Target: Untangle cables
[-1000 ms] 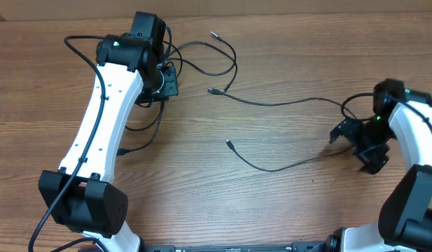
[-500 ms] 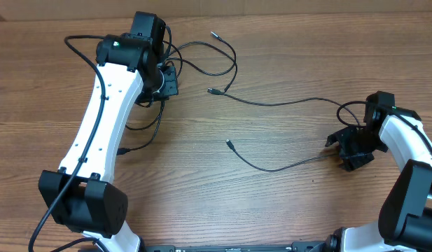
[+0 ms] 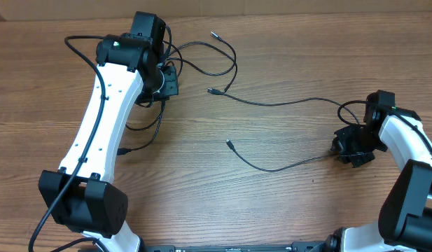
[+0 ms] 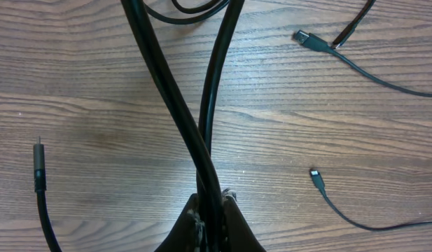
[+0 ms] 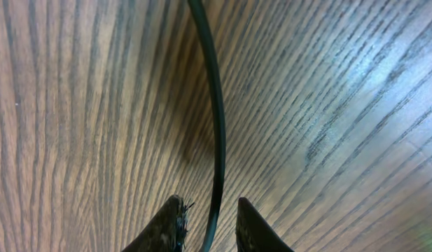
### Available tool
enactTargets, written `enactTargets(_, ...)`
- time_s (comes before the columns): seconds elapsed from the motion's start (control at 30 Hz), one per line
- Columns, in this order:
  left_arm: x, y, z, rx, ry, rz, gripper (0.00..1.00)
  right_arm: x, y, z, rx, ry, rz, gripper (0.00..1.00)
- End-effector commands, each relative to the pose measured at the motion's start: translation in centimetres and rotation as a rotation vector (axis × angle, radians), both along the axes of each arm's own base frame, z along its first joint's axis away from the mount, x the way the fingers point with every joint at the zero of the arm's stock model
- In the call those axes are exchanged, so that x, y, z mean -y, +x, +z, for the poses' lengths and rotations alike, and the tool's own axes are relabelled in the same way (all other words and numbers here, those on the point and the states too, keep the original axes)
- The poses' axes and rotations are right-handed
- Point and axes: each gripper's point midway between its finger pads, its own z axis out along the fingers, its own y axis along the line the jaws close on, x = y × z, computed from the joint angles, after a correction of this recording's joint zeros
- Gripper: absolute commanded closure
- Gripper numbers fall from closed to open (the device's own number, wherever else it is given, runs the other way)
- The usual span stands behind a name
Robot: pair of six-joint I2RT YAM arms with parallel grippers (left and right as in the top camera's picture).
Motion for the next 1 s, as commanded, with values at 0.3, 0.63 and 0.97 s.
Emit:
enactTargets(0.3, 0.6, -0.2, 0.6, 0.012, -0.021, 0.004, 0.96, 0.5, 0.1, -1.5, 0.014, -0.034, -0.073, 0.96)
enactTargets(0.63, 0.6, -0.2, 0.6, 0.012, -0.021, 0.004, 0.96, 8.2, 7.6, 6.6, 0.255, -0.256, -0.012, 0.96)
enactTargets(0.97, 0.6, -0.1, 0.6, 0.015, -0.021, 0.004, 0.96, 21.4, 7.2, 24.5, 0.401, -0.667, -0.329, 0.96)
